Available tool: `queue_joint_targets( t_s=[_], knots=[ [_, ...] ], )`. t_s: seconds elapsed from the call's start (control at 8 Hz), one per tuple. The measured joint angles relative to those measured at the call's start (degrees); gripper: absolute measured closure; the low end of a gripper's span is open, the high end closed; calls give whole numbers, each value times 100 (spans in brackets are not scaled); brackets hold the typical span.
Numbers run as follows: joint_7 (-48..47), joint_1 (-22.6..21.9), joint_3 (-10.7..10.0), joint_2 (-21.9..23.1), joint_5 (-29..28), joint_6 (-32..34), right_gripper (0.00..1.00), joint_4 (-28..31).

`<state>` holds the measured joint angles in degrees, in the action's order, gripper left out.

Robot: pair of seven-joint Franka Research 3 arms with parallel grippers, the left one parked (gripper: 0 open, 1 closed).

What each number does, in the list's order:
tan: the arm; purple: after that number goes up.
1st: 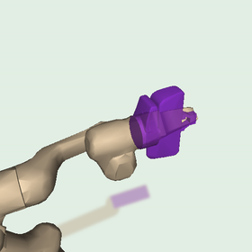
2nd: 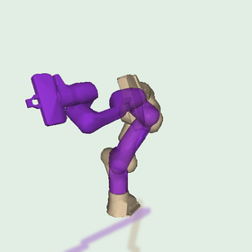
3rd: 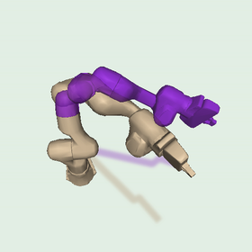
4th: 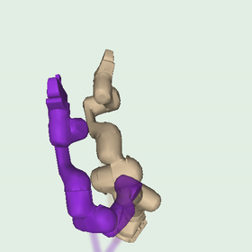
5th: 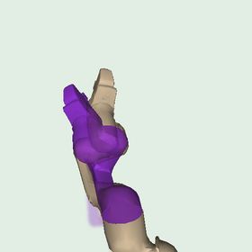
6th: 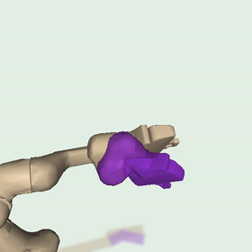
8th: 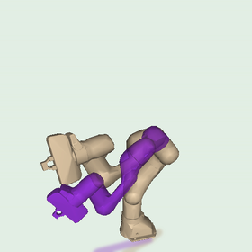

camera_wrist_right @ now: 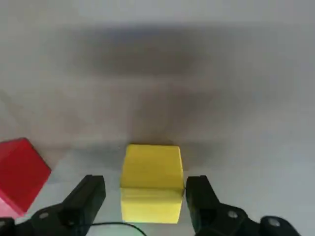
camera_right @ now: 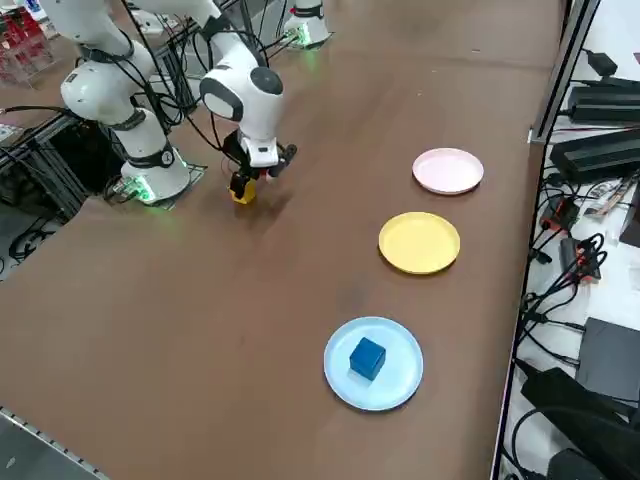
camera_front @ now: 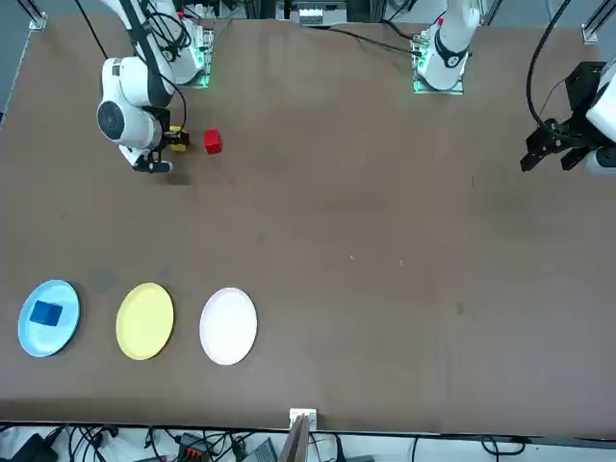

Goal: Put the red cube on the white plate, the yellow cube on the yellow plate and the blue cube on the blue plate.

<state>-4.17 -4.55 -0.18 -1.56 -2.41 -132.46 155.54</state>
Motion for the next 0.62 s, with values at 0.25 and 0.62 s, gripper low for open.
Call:
queue_joint_targets(
  t_s=[0.25, 0.62],
  knots=[
    [-1, 0, -8, 0, 0, -11, 0, 143],
    [-14, 12, -19, 0, -3, -83, 14, 240]
  ],
)
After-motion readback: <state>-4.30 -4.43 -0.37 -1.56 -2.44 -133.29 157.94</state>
